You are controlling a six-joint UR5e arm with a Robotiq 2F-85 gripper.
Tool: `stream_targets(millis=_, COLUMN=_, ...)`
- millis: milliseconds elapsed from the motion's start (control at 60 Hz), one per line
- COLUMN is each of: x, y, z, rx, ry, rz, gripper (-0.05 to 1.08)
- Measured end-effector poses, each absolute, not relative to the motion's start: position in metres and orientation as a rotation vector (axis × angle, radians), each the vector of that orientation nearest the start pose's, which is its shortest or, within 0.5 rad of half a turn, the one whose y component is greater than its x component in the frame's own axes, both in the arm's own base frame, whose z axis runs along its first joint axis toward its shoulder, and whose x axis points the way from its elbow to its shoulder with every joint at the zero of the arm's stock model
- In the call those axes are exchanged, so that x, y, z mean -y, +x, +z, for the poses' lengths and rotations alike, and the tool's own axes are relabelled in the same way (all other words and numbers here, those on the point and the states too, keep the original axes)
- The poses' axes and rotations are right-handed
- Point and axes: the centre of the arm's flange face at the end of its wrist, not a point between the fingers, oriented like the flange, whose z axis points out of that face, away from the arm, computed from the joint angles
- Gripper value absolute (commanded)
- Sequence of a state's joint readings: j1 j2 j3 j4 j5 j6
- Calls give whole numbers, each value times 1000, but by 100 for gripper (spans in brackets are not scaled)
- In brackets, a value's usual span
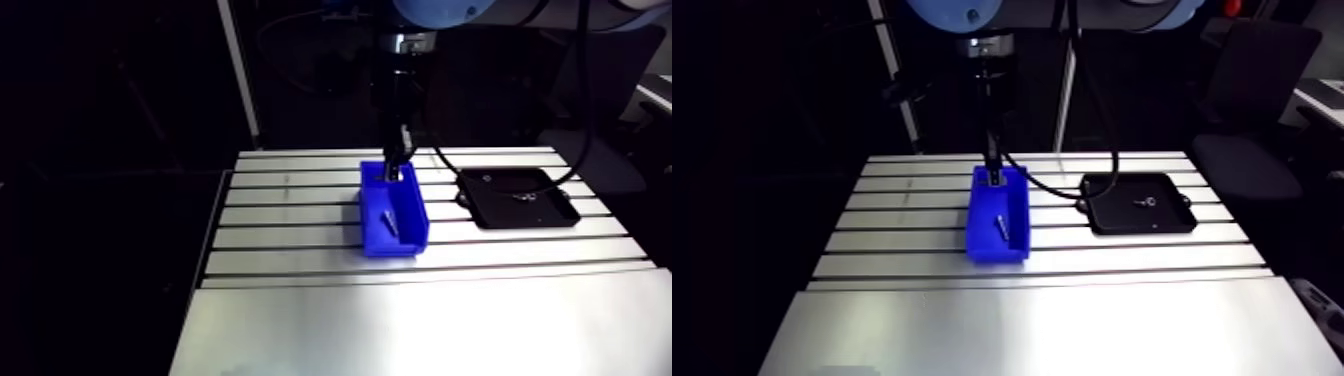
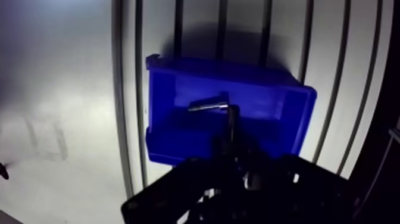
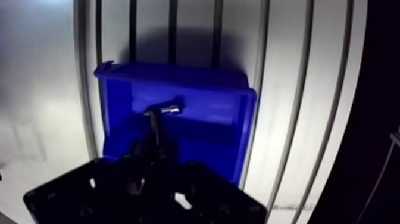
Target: Pick up the M10 bolt from the tray and put it into the blue bin.
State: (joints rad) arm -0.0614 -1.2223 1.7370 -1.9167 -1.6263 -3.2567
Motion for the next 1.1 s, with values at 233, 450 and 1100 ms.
stream_targets(millis=233, x=93, y=-582, z=230, rx=-2058, ry=-2142, rz=-108, gripper=107)
stream_targets(millis=450, x=93, y=-588, z=217, rx=-2067, ry=-2134, rz=-85, gripper=106)
stream_targets(millis=1100, x=95, y=-591, z=194, rx=-2059, ry=-2108, rz=-89, gripper=98)
